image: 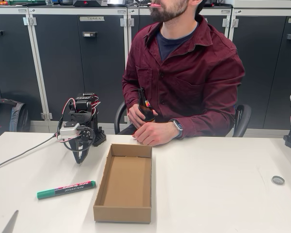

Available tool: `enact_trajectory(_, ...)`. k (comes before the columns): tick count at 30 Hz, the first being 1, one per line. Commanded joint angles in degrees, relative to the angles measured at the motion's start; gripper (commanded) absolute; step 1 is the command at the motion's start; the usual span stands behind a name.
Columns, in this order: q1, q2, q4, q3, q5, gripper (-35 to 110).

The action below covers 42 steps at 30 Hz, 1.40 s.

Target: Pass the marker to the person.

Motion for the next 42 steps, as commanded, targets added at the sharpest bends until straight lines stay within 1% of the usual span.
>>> enact_trajectory(1, 2.9, -0.09, 0.26, 1.14, 0.35, -5)
enact_trajectory(14, 2.99, -0.18, -0.26, 0.97, 0.62, -5)
enact_trajectory(16, 3.08, -2.9, 0.44, -2.29, 0.7, -5)
enact_trajectory(19, 2.46, -14.77, 0.97, -13.1, 4.31, -5)
enact_trajectory(22, 2.11, -28.92, 1.85, -27.33, 10.55, -5)
enact_trajectory(26, 1.67, -47.72, 5.19, -47.2, 22.32, -5)
enact_trajectory(31, 2.81, -67.06, 3.43, -66.09, 45.18, -4)
enact_trajectory(35, 5.27, -81.47, 3.96, -74.27, 61.52, -4)
enact_trajectory(37, 7.12, -87.1, 2.55, -75.5, 66.97, -3)
enact_trajectory(40, 8.7, -93.6, -0.09, -76.38, 71.89, 1)
enact_trajectory(42, 8.96, -96.5, -0.26, -77.34, 73.56, 0)
